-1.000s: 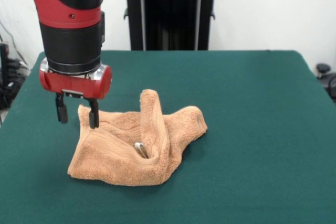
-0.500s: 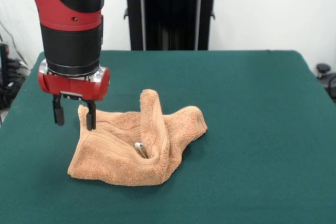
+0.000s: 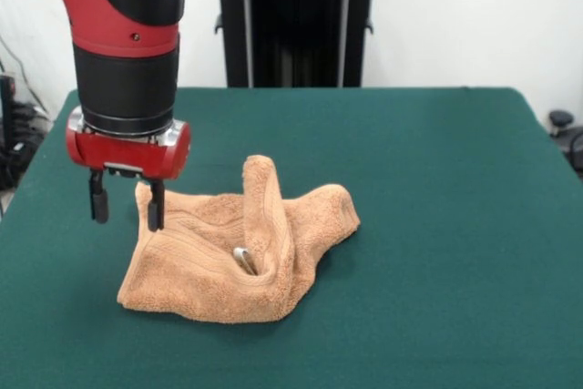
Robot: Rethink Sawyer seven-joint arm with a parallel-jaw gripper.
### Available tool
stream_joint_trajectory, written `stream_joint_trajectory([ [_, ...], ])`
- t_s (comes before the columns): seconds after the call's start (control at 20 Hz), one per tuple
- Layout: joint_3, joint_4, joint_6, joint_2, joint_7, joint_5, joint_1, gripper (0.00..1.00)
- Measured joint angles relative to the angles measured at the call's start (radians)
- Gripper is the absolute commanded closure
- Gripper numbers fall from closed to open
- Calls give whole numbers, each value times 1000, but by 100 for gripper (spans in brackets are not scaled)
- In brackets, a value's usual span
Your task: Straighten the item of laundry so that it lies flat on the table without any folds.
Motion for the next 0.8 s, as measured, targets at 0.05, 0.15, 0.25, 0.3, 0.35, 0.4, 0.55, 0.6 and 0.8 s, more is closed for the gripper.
stream_joint_trajectory([
  [0.05, 0, 1, -4, 0, 0, -4, 0, 0],
  [0.15, 0, 3, -10, 0, 0, -14, -1, 0],
  [0.25, 0, 4, -13, 0, 0, -23, -1, 0],
  [0.3, 0, 4, -13, 1, 0, -30, -1, 0],
  [0.35, 0, 4, -13, 1, 0, -31, -1, 0],
  [0.4, 0, 4, -13, 1, 0, -31, -1, 0],
  [0.55, 0, 4, -13, 2, 0, -31, -1, 0],
  [0.6, 0, 4, -13, 3, 0, -31, -1, 0],
  [0.8, 0, 4, -13, 11, 0, -31, -1, 0],
])
